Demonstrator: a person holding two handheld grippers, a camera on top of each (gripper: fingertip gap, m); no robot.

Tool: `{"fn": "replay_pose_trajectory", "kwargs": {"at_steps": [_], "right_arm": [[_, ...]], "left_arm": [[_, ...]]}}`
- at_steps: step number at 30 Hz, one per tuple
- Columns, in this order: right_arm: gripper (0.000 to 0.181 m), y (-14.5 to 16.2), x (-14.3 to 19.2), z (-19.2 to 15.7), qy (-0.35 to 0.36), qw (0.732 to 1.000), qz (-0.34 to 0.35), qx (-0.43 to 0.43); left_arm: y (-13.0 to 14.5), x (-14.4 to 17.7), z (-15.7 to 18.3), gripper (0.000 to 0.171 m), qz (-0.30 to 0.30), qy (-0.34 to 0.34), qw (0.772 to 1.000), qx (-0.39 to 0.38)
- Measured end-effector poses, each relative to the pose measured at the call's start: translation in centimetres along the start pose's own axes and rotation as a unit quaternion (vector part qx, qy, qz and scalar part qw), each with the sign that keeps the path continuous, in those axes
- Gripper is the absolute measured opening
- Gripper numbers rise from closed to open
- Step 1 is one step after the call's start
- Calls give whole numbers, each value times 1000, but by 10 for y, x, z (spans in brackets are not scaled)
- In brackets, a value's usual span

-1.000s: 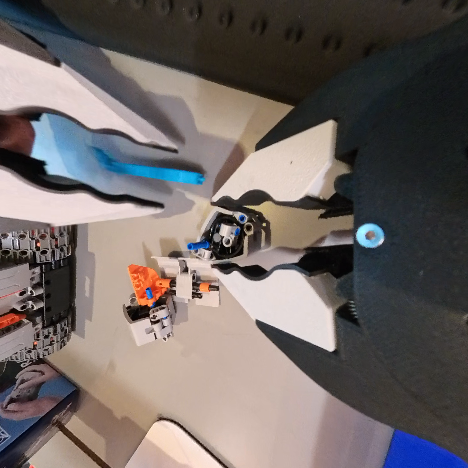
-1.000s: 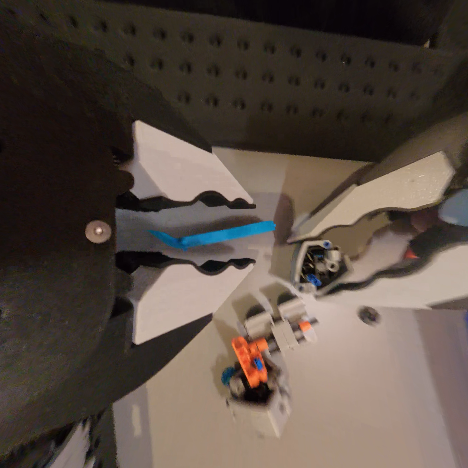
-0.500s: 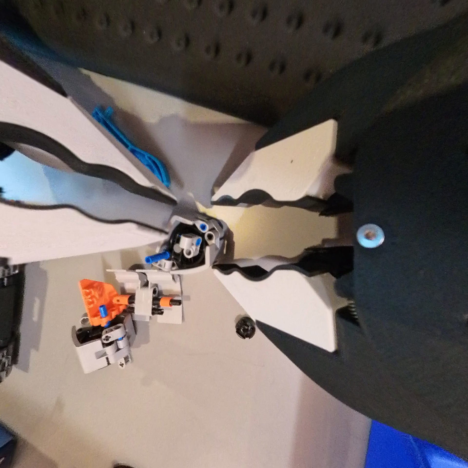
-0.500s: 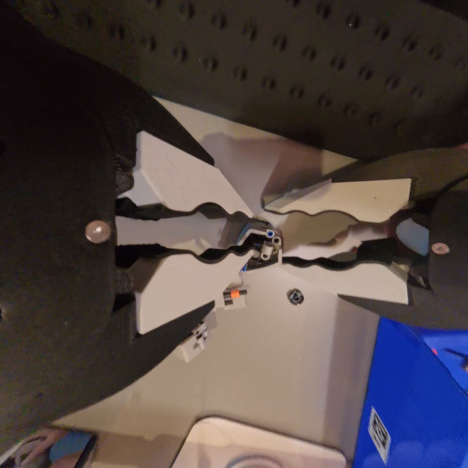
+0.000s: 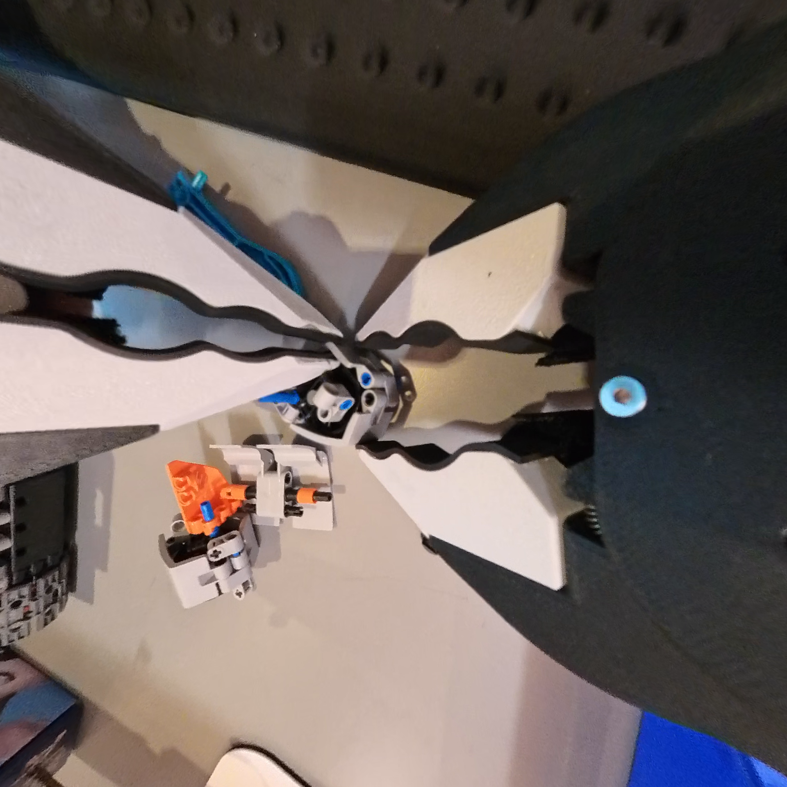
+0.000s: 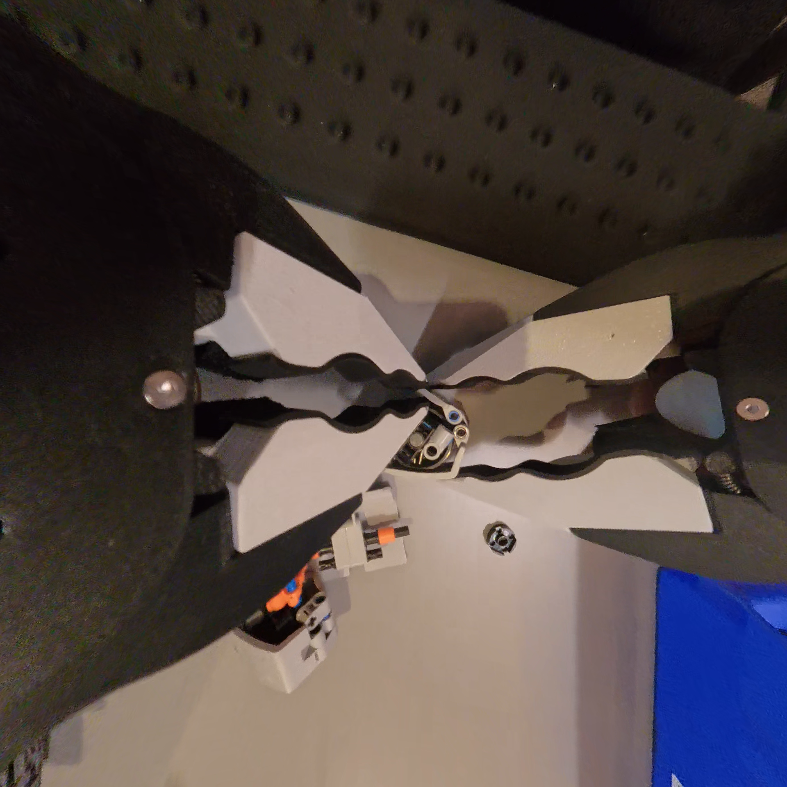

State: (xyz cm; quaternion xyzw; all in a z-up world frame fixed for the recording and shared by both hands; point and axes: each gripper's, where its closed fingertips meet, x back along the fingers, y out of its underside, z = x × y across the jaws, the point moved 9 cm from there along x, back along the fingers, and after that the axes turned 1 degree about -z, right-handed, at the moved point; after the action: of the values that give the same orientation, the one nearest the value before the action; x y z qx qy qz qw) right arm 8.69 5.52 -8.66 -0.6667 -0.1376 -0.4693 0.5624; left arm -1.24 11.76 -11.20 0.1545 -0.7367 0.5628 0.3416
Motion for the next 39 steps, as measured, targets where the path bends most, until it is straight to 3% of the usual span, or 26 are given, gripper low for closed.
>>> {"fn": "replay_pose_trajectory", "kwargs": {"at_steps": [4,7,10,13,16,19,23,28,31,35,39], "right_arm": [[0,5,23,10,-52,991,107,-67],[0,10,40,19,-98,967,199,-128],[0,12,43,19,-126,955,237,-129],[0,10,47,12,-149,953,247,-97],[0,9,49,7,-166,950,252,-77],[0,10,51,8,-185,939,276,-92],[0,9,58,15,-190,910,342,-138],[0,8,62,20,-179,891,382,-170],[0,7,64,19,-182,888,387,-169],[0,8,65,18,-193,885,391,-165],[0,10,67,21,-197,878,401,-174]], "left_arm": [[-11,18,-3,36,69,14,998,2],[-18,33,-3,42,106,-36,993,-35],[-27,38,0,41,113,-53,991,-54],[-30,39,2,46,117,-29,991,-58],[-31,41,12,37,129,8,987,-99],[-33,41,20,28,107,-68,974,-187],[-39,49,23,23,149,-176,949,-217],[-44,53,23,24,145,-277,911,-270],[-45,56,24,23,147,-282,900,-299],[-44,61,23,23,157,-239,912,-293],[-44,69,22,5,174,-230,915,-282]]}}
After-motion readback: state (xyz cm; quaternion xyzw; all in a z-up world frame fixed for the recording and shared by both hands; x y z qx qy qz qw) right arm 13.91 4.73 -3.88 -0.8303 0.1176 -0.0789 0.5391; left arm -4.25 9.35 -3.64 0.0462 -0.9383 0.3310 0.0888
